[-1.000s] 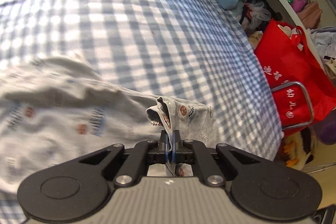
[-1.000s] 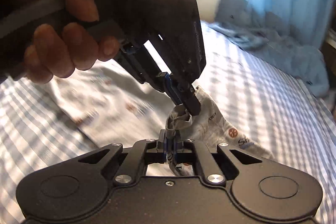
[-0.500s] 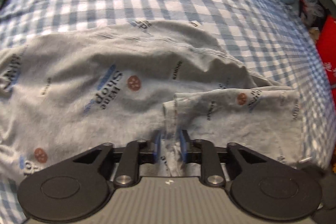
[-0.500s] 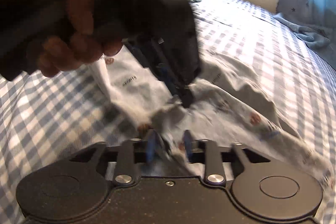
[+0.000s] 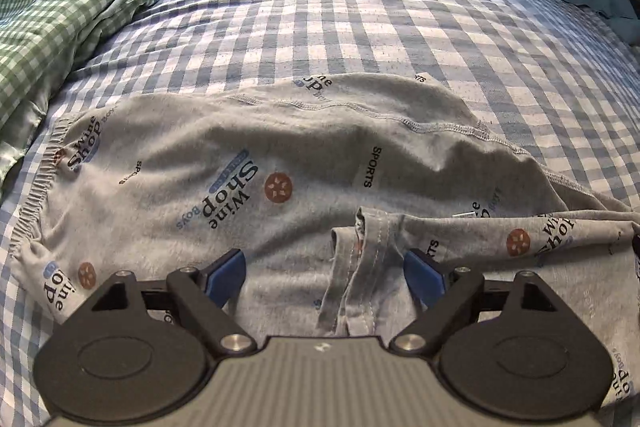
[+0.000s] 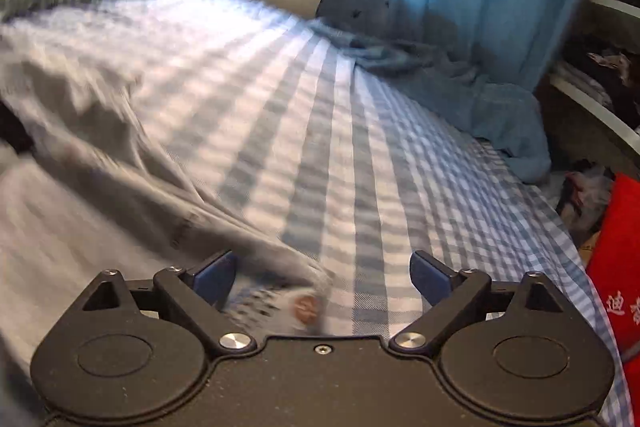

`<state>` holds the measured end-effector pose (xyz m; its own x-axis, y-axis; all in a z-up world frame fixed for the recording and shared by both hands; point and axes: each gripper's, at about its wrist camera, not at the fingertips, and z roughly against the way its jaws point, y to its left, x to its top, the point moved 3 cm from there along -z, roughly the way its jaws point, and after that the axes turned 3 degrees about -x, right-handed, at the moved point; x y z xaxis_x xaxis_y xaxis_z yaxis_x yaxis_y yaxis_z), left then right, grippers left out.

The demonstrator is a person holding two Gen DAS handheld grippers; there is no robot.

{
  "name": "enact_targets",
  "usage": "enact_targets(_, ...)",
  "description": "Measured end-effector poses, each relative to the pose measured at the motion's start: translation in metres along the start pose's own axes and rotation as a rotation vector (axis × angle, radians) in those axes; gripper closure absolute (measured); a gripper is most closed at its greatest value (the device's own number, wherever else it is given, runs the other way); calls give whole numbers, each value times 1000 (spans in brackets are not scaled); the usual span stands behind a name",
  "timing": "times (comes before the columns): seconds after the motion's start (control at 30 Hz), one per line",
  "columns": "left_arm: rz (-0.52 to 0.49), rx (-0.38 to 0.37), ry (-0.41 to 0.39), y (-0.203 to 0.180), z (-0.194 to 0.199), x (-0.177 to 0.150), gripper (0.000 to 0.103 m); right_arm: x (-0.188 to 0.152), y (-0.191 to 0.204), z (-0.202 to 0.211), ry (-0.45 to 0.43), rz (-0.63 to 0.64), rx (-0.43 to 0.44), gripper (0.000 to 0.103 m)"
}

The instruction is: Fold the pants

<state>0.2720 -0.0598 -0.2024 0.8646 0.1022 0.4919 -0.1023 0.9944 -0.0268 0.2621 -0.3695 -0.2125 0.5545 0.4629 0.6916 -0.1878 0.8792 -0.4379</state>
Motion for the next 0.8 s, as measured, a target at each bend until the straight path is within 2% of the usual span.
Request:
enact_targets(0.03,5,0,3,0,-2,0,12,-8,-13,-4,-23,-37,24,1)
enact_targets(0.17,21,40,32,-3,-5,6,7,-20,-43,-9,-6,-105,111,1)
enact_targets(0.23,26,69,39,-8,3,8,11,-20,-60,-5,37,-219,88,8)
enact_targets(0.33,36,82,4,-19,25,4,11,-13,-73,14,27,-301,105,7)
enact_targets(0.43,30,34,-34,-35,41,-12,7,-17,-50,43,-6,-201,178,5)
enact_targets(0.5,1,71,-14,-43,35,-27,6,-32,-24,56,-3,-73,230,4)
enact_targets(0.53,-3,106,29,-44,29,-36,6,-43,-13,58,10,-4,226,4)
enact_targets(0.57,12,130,62,-41,24,-43,1,-53,-4,61,8,49,204,4)
enact_targets(0.6,52,126,47,-34,27,-47,0,-60,-6,68,-43,50,183,2)
enact_targets(0.67,104,140,59,-22,34,-47,0,-62,-12,71,-17,124,163,1)
enact_targets(0.73,110,181,44,-15,43,-44,1,-58,-25,74,-5,187,144,1)
enact_targets(0.8,118,193,-4,-13,51,-37,0,-46,-41,74,-41,164,145,1)
